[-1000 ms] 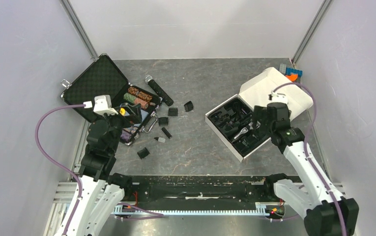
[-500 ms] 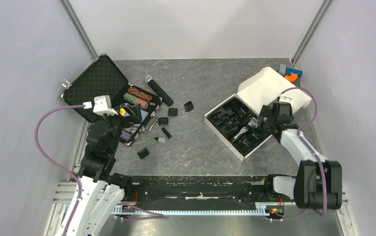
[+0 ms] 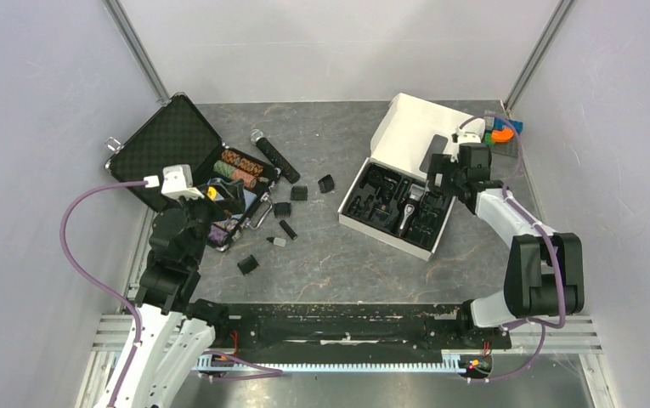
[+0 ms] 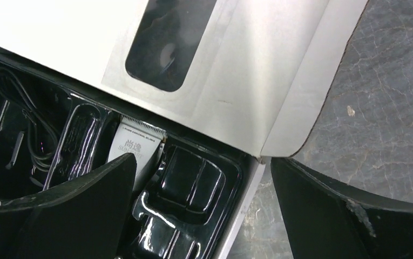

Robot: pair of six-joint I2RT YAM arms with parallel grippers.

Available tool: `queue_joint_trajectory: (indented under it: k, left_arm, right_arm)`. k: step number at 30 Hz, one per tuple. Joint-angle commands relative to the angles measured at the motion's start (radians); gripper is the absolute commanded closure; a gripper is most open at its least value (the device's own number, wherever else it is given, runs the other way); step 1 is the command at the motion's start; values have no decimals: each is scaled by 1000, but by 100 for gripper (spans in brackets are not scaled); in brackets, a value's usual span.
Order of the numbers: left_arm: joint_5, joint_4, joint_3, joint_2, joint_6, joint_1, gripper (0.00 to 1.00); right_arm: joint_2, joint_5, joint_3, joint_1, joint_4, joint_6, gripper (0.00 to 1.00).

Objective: Sort the hair-cutting tools

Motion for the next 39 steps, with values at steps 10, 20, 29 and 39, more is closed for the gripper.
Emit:
queue_joint_trajectory:
  k: [10,20,29,39]
  left_arm:
    - [21,46,-7,14,-43,-5,0]
    - [24,45,-8,11,-43,-5,0]
    - [32,48,-10,8,-43,-6,0]
    - [32,38,-14,8,-70,-6,0]
  right_arm:
    - [-212,387,13,282,-14,2,2]
    - [53,378,174,568,-26,3,2]
    - [218,420,234,709,-71,14,2]
    - [184,399,140,762,-157,12,2]
